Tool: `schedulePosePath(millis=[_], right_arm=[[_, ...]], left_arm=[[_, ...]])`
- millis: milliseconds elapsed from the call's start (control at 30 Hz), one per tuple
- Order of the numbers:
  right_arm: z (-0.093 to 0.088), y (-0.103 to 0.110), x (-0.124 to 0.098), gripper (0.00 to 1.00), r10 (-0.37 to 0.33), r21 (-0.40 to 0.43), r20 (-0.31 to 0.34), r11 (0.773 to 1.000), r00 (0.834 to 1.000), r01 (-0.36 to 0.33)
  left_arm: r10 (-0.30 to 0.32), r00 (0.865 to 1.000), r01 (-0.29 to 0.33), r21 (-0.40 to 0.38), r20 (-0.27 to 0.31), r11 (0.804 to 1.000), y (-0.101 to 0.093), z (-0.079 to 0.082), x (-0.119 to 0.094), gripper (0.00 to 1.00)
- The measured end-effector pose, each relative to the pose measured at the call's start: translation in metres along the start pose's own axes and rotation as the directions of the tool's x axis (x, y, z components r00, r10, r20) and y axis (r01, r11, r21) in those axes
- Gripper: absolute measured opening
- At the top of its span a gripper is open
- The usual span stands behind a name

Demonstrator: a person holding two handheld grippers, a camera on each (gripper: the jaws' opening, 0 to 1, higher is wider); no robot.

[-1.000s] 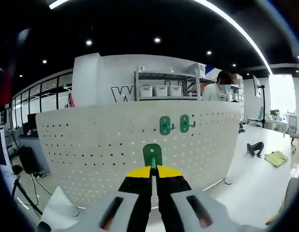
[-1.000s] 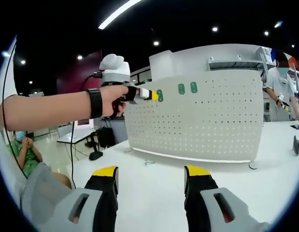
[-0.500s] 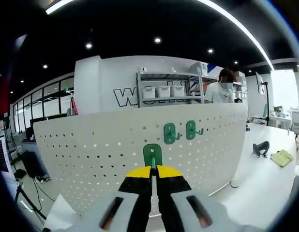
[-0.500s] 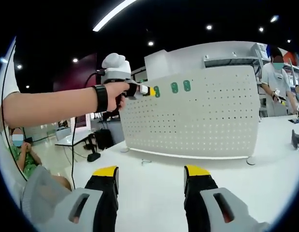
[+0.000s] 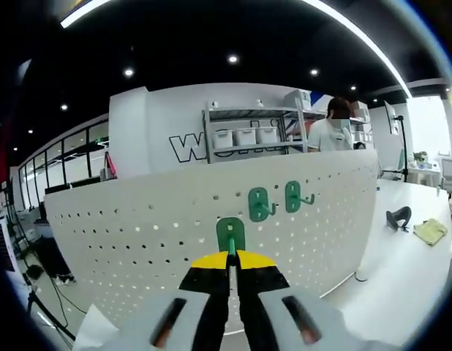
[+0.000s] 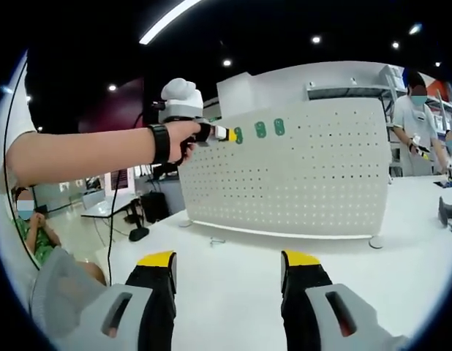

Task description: Insert the hook assembly into the mounting plate slot until the hook locks in place.

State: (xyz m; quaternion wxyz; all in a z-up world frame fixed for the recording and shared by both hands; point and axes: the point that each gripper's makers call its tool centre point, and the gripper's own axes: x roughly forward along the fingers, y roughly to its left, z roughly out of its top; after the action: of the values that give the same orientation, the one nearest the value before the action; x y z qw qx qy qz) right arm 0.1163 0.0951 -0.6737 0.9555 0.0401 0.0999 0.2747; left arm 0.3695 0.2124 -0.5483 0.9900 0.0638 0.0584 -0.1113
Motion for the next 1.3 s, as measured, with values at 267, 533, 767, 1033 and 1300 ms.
schedulePosePath(millis=[267,533,767,1033,1300], right_arm=[[0.001,-0.006,0.001,0.59,-0.011,0.007,0.000,1.000,1.000,0.011],[-0.001,-0.008,0.002,0.58,-0.017,0.017,0.002,1.000,1.000,0.017],[-0.004,-0.008,0.002,0.58,-0.016,0.020,-0.005,1.000,1.000,0.016],[-0.003,-0.011,0.002,0.58,-0.023,0.024,-0.003,0.999,1.000,0.023],[-0.002,-0.010,0.003,0.58,-0.023,0.025,-0.002,0.999,1.000,0.023]], left_arm=[[0.027,1.000,-0.027,-0.015,-0.004,1.000,0.008,0.005,0.012,0.02],[0.035,0.999,-0.035,-0.022,-0.010,0.999,0.013,0.012,0.024,0.02],[0.038,0.999,-0.038,-0.021,-0.014,0.999,0.013,0.014,0.030,0.02],[0.047,0.999,-0.048,-0.038,-0.013,0.998,0.014,0.018,0.033,0.02],[0.053,0.998,-0.055,-0.059,-0.027,0.997,0.015,0.017,0.037,0.02]])
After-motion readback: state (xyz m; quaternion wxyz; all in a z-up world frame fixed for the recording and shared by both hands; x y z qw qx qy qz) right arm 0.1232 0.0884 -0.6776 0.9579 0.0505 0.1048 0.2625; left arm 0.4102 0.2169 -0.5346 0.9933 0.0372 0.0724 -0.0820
